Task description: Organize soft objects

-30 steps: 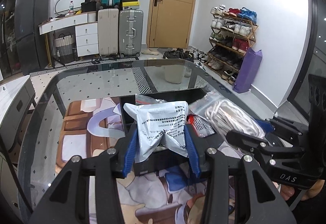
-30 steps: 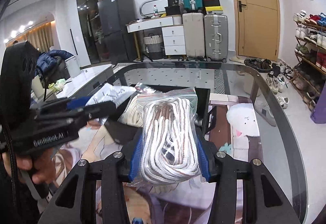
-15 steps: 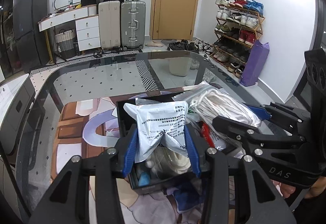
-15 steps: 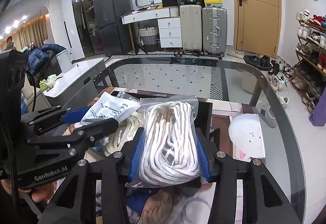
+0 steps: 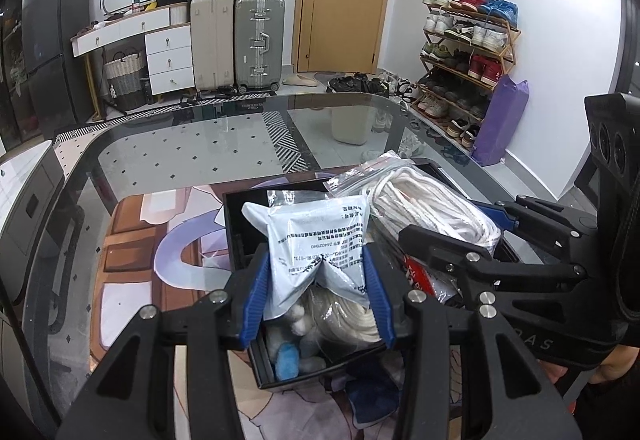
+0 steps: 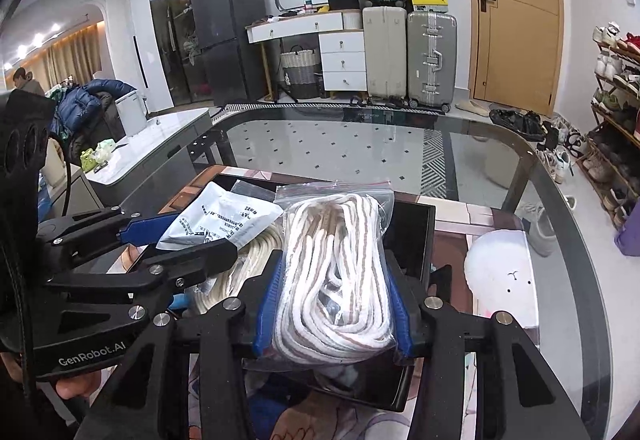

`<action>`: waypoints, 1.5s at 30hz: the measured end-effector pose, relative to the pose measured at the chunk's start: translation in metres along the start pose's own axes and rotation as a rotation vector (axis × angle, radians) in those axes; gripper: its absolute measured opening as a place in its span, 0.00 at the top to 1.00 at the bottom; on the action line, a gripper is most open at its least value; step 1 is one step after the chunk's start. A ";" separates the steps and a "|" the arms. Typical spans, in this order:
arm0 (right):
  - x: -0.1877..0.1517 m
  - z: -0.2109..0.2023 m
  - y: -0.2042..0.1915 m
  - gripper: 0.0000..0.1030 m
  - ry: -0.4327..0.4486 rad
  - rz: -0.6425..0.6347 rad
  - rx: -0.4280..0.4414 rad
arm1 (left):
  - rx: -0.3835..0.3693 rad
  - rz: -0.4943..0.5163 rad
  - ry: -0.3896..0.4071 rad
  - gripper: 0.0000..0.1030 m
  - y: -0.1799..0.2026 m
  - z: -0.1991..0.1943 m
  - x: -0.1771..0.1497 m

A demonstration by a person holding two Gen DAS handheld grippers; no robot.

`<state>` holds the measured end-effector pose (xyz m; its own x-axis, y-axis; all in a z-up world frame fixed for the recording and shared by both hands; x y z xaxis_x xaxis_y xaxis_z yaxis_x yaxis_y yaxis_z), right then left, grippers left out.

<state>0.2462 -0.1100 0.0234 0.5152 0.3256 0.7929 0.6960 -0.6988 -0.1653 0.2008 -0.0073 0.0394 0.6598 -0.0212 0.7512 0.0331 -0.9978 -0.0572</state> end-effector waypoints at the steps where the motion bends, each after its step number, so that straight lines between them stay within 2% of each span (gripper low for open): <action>1: 0.000 -0.001 0.001 0.55 0.003 -0.001 0.005 | 0.003 -0.001 0.000 0.56 0.000 0.000 0.000; 4: -0.001 -0.005 -0.001 0.52 0.014 -0.001 0.013 | 0.008 -0.008 -0.002 0.52 -0.003 -0.001 0.000; 8: -0.003 -0.016 -0.002 0.37 0.046 -0.010 0.016 | -0.011 -0.017 -0.003 0.49 -0.005 -0.005 -0.001; 9: -0.003 -0.019 -0.003 0.36 0.053 -0.015 0.011 | -0.017 -0.024 -0.005 0.46 -0.005 -0.007 0.000; 11: -0.005 -0.027 -0.005 0.26 0.071 -0.025 -0.003 | -0.022 -0.035 -0.002 0.41 -0.005 -0.011 0.000; 14: -0.009 -0.040 -0.004 0.14 0.098 -0.017 -0.026 | -0.016 -0.036 0.023 0.29 -0.006 -0.020 -0.002; 16: -0.011 -0.048 -0.004 0.09 0.110 -0.013 -0.040 | 0.010 -0.038 0.035 0.15 -0.008 -0.025 -0.004; 20: -0.017 -0.061 -0.002 0.01 0.135 0.000 -0.063 | 0.000 -0.050 0.063 0.04 -0.011 -0.033 -0.007; 21: -0.019 -0.063 -0.001 0.01 0.137 0.004 -0.065 | 0.006 -0.050 0.071 0.00 -0.012 -0.034 -0.009; 29: -0.039 -0.074 0.000 0.01 0.170 0.021 -0.080 | 0.065 -0.044 0.116 0.00 -0.018 -0.036 -0.023; 35: -0.052 -0.081 -0.004 0.01 0.200 -0.023 -0.111 | 0.113 -0.054 0.112 0.00 -0.027 -0.029 -0.034; 45: -0.053 -0.098 0.000 0.01 0.270 -0.048 -0.116 | 0.123 -0.093 0.164 0.00 -0.044 -0.033 -0.045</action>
<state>0.1696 -0.1894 0.0387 0.3201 0.1897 0.9282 0.6465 -0.7599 -0.0677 0.1448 0.0351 0.0296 0.5189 0.0504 0.8534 0.1855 -0.9811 -0.0548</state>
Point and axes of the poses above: each gripper's, at about its wrist camera, not at the fingertips, and z roughly the way its jaws point, y to its right, x to its top, the point moved 3 cm from there along z, roughly the way its jaws point, and after that the axes turned 14 degrees about x, right-handed, at the moved point
